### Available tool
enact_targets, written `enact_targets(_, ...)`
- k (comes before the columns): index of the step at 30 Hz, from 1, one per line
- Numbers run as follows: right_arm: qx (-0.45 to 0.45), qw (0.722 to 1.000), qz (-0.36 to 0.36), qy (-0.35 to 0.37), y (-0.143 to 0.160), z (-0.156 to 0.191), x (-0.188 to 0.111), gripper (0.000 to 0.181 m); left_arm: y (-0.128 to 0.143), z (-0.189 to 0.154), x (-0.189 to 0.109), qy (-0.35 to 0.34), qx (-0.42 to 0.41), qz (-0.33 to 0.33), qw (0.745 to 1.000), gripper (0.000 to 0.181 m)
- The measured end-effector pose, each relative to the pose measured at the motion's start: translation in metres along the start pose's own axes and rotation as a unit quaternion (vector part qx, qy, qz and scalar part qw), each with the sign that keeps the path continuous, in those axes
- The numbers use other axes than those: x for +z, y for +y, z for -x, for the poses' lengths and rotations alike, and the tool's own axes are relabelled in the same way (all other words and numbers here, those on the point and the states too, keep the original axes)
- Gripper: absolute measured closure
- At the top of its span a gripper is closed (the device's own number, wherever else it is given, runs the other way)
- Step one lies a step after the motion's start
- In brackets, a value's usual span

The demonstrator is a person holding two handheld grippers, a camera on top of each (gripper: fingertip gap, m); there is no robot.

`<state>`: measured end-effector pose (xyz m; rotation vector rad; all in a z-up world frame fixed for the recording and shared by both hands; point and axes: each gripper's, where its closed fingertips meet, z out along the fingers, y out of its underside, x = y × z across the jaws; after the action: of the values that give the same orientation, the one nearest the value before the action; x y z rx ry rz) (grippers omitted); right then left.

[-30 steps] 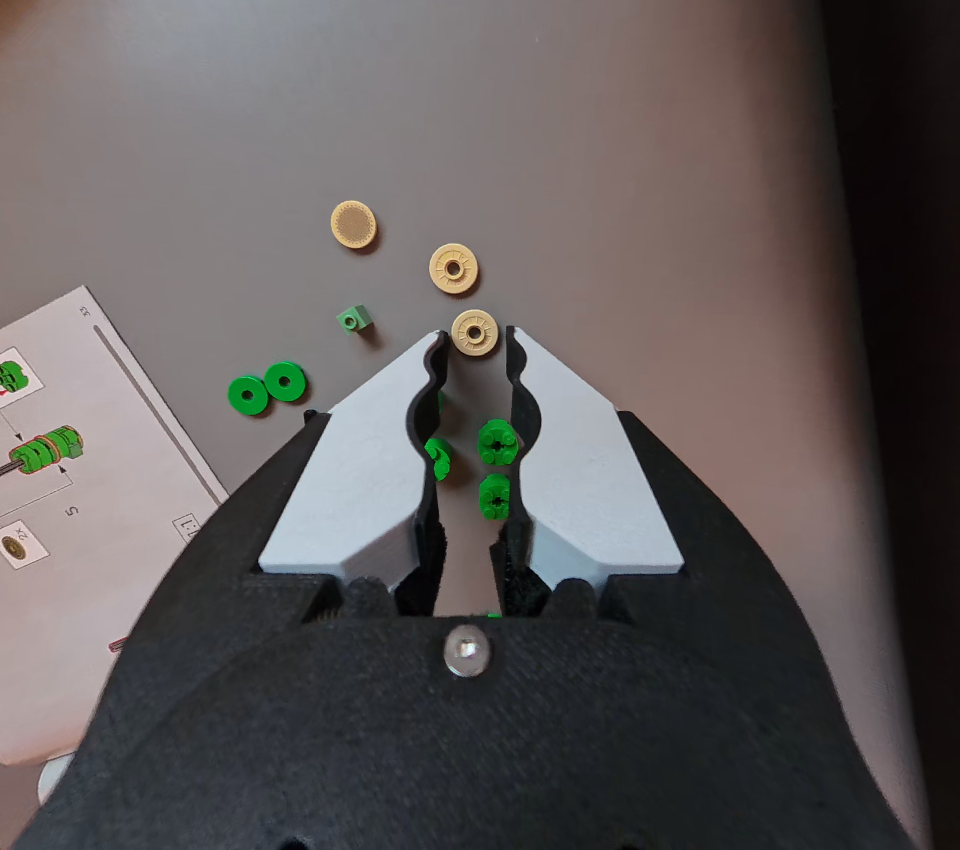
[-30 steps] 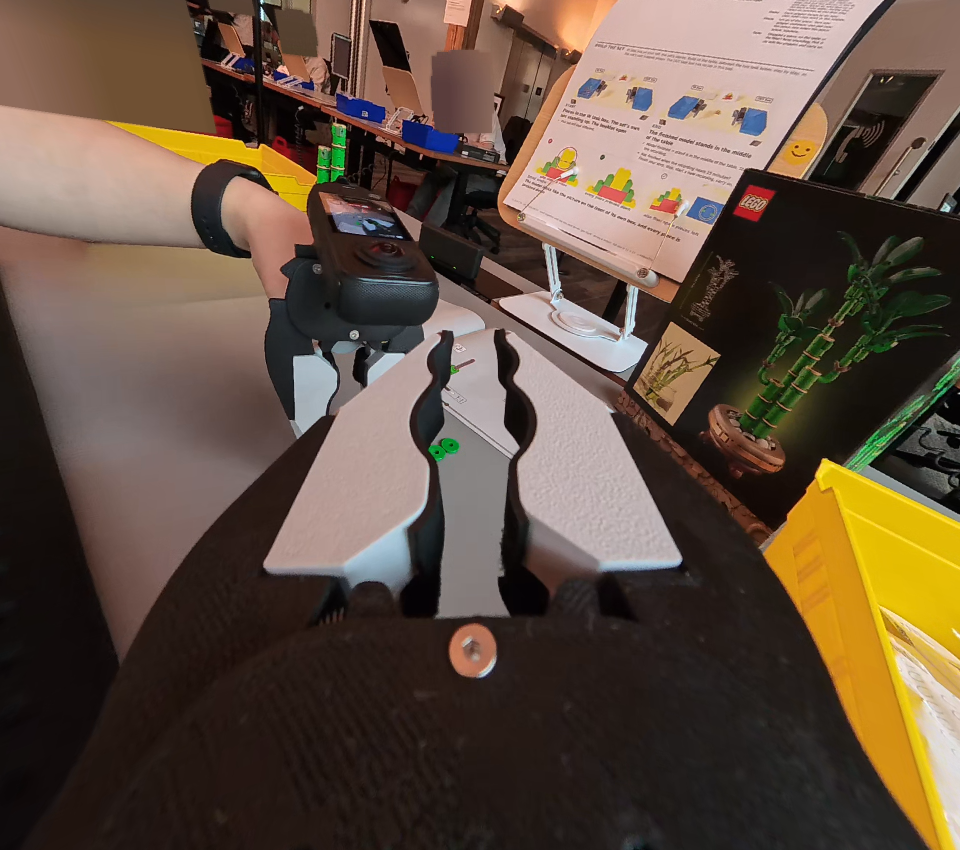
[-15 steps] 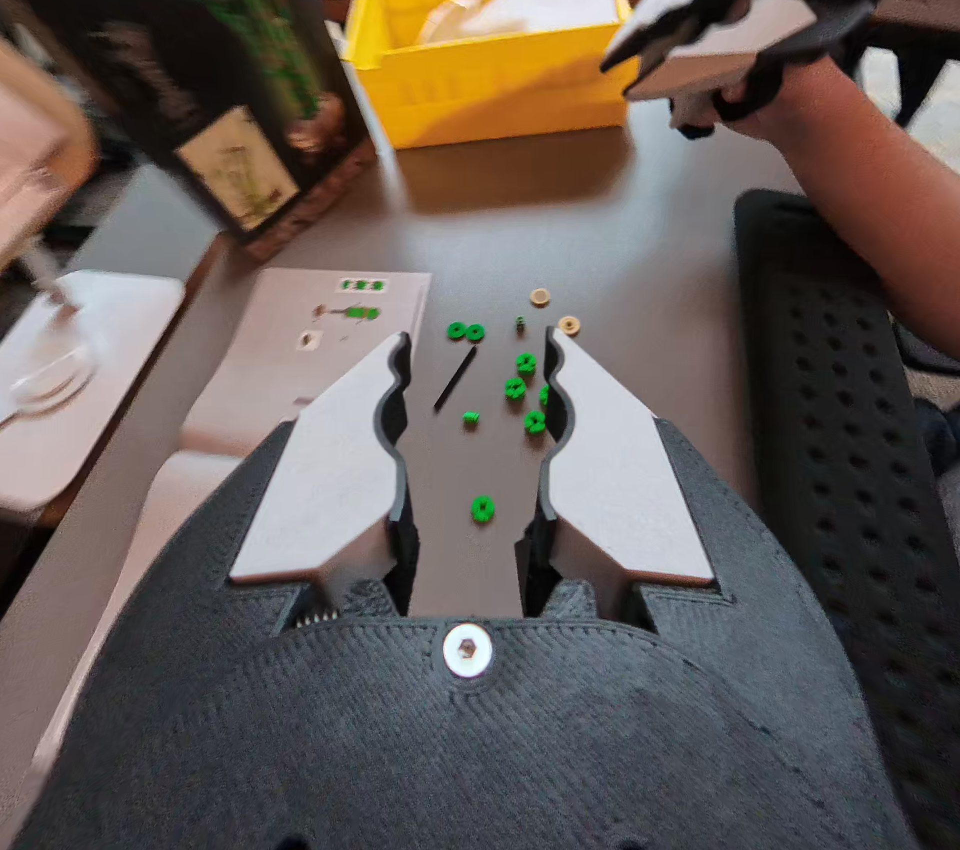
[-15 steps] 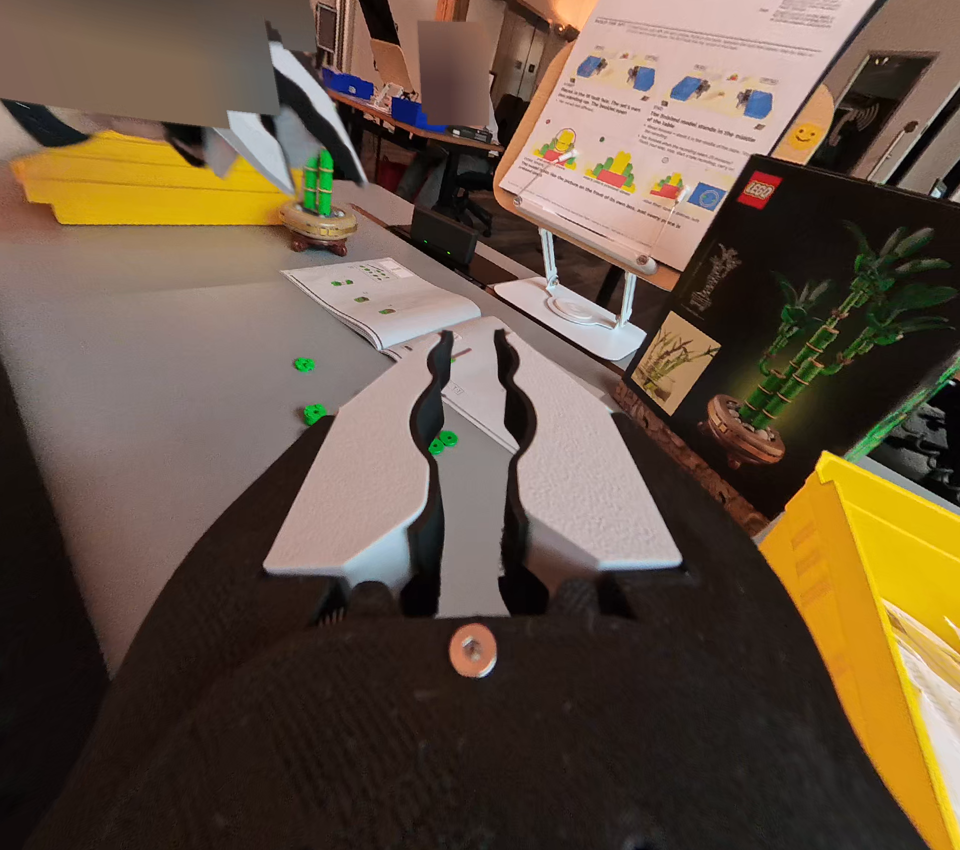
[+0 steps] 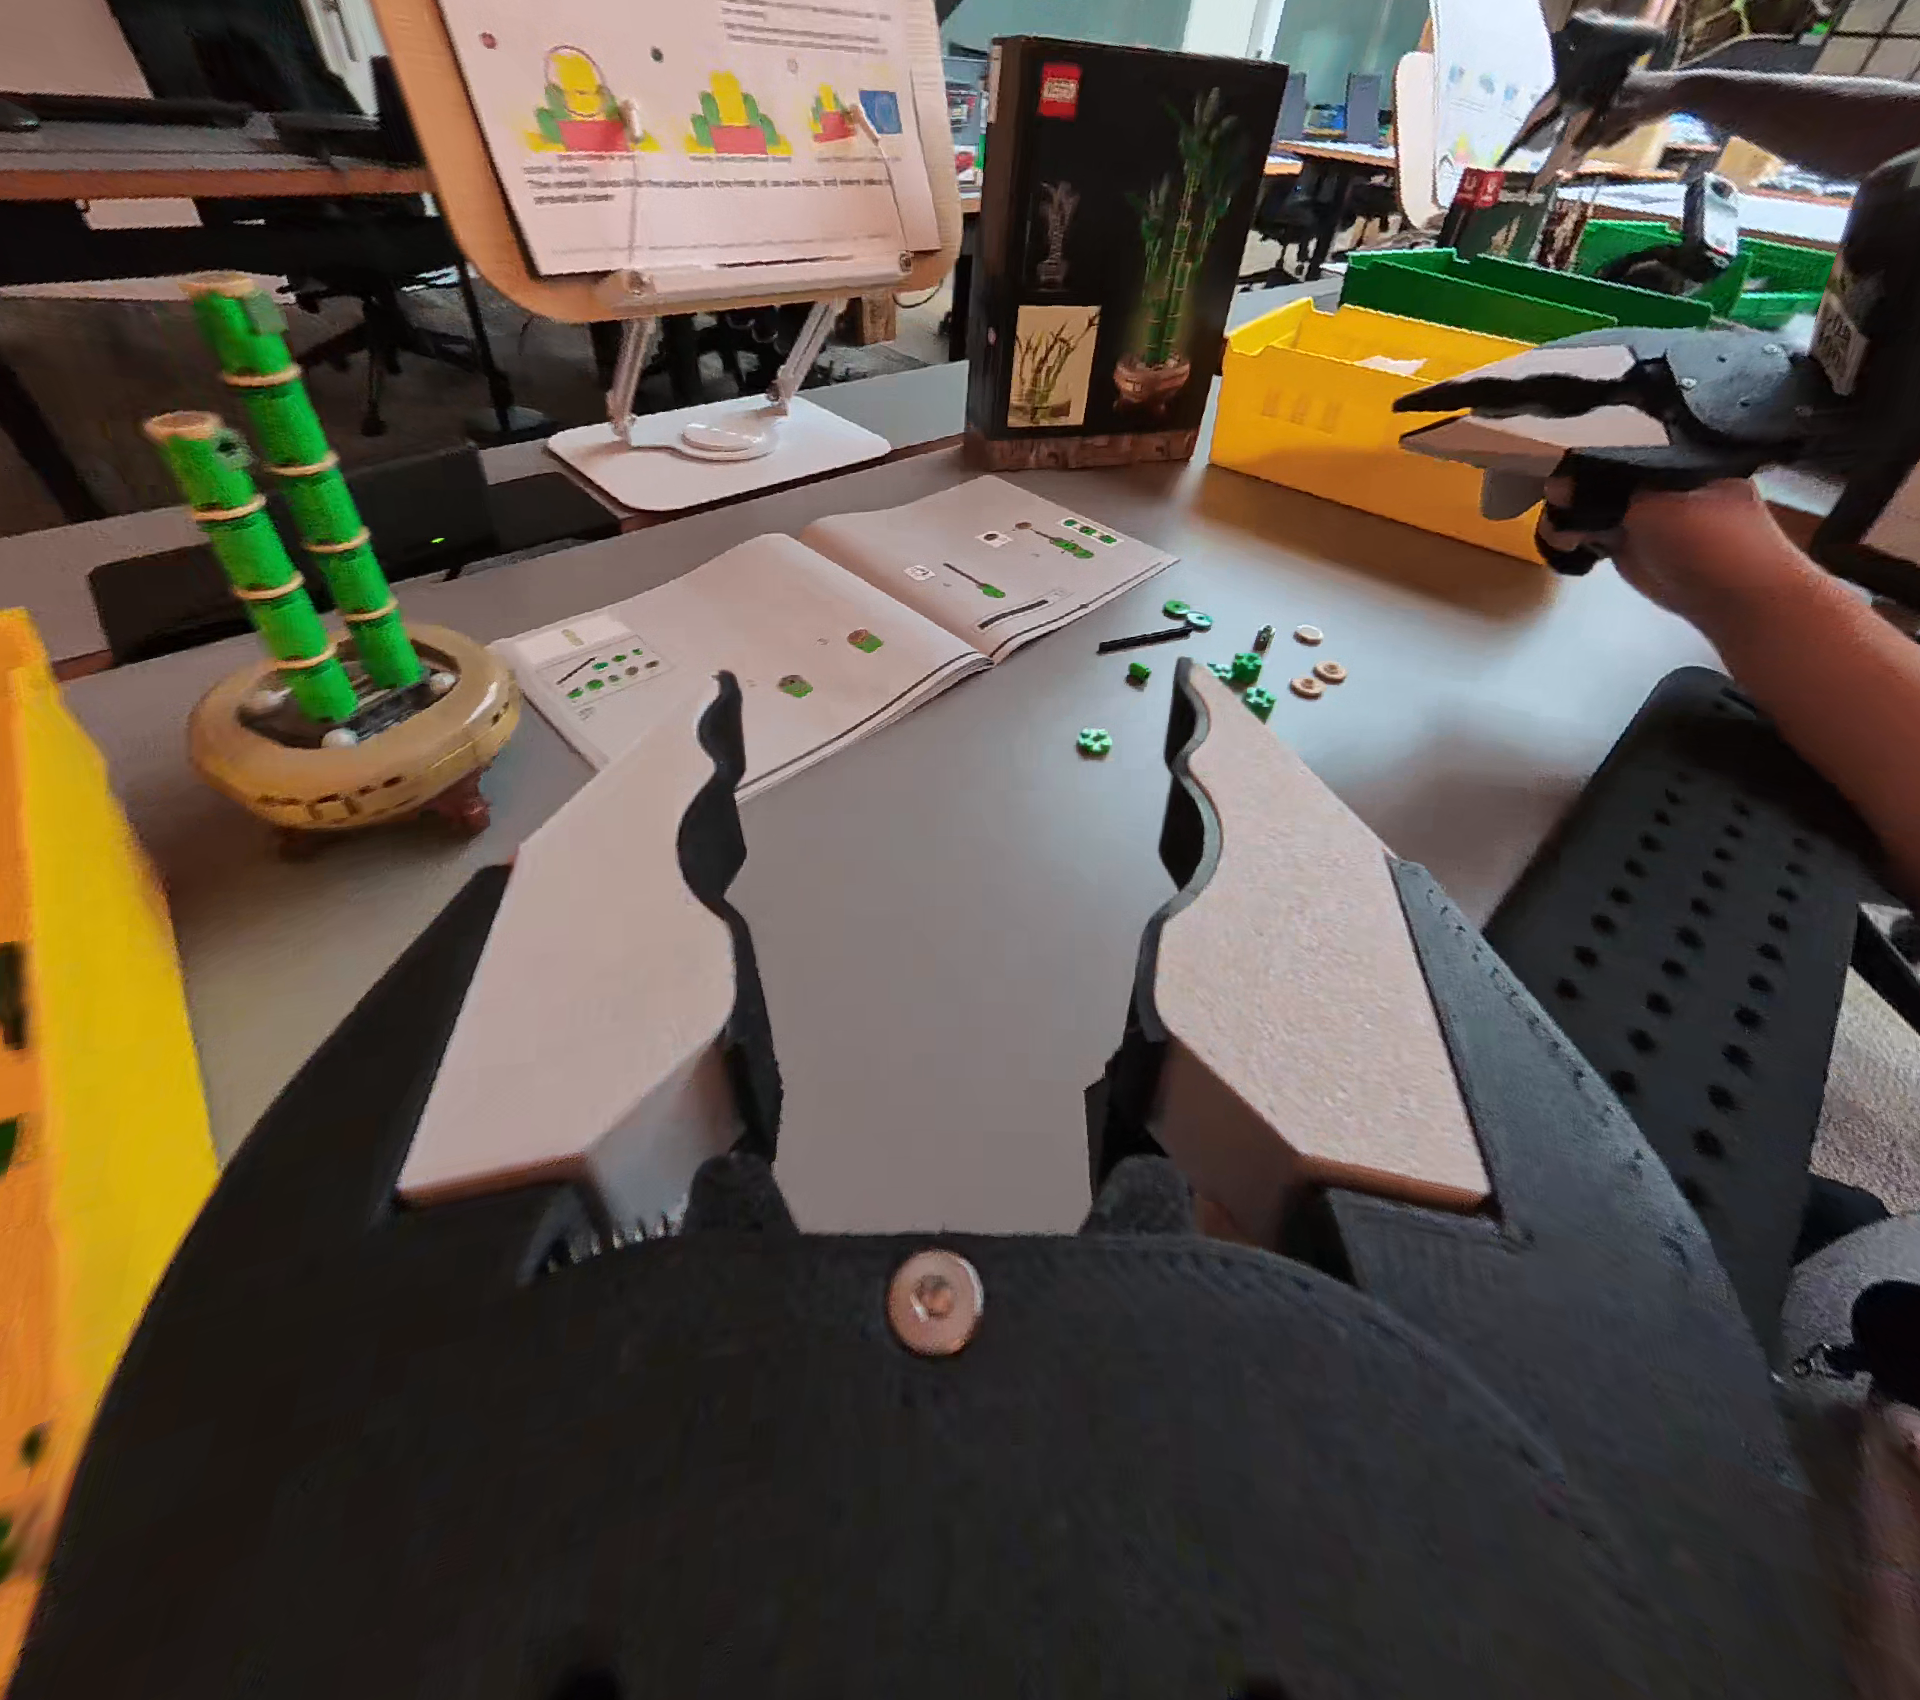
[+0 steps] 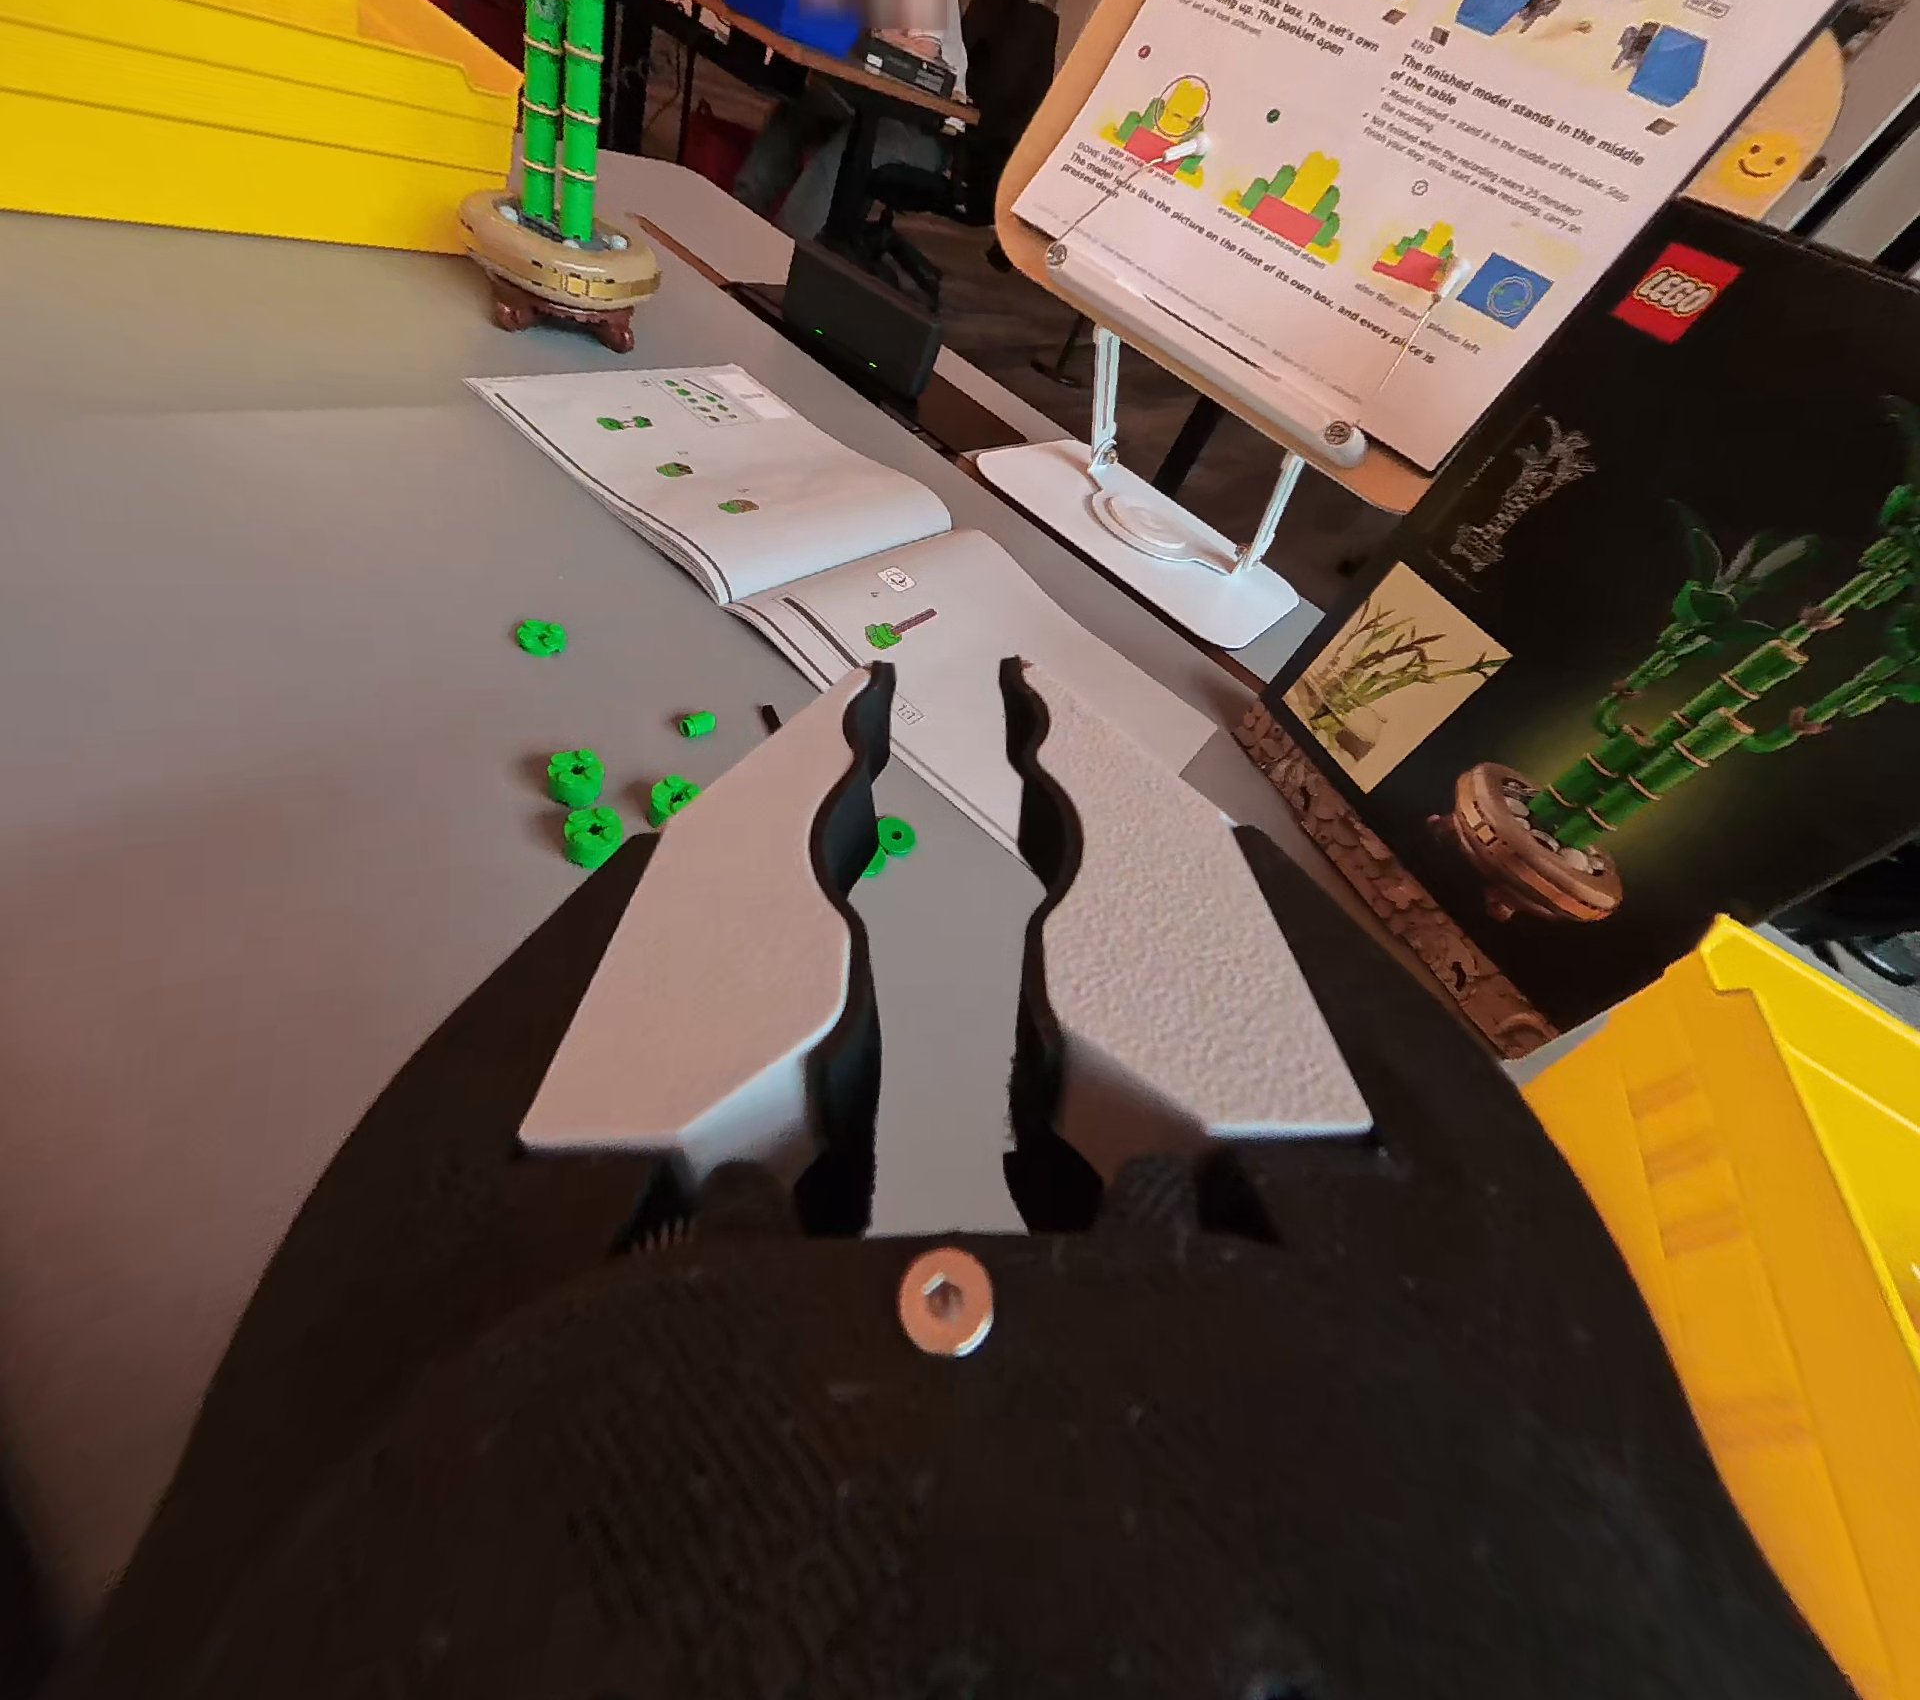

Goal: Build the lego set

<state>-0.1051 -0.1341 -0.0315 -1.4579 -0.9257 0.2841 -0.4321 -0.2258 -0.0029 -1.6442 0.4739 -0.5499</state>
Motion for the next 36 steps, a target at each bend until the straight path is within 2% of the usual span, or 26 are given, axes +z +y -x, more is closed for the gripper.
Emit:
enact_targets(5,-0.031,0.999,0.012,0.014,0.006,0.005,0.01,0.161,-0.015,0.012,-0.024,-0.016,-0.003,-0.035,0.999,0.103)
enact_targets(12,-0.039,0.999,0.016,0.024,0.011,0.004,0.015,0.161,-0.011,0.014,-0.029,-0.035,0.034,-0.018,0.999,0.103)
enact_targets(18,-0.047,0.998,0.022,0.025,0.014,0.005,0.018,0.161,-0.018,0.024,-0.046,-0.056,0.058,-0.022,0.997,0.103)
enact_targets(22,-0.056,0.998,0.026,0.02,0.016,0.009,0.02,0.162,-0.019,0.054,-0.065,-0.098,0.068,-0.008,0.993,0.103)
enact_targets(28,-0.079,0.997,0.016,-0.001,0.012,0.02,0.021,0.163,-0.037,0.1,-0.111,-0.184,0.077,-0.009,0.98,0.106)
enact_targets(32,-0.081,0.997,0.015,0.009,0.012,0.016,0.021,0.164,-0.045,0.108,-0.128,-0.21,0.085,-0.018,0.974,0.108)
enact_targets(36,-0.078,0.996,0.011,0.041,0.011,0.004,0.017,0.165,-0.041,0.109,-0.132,-0.212,0.086,-0.021,0.973,0.11)
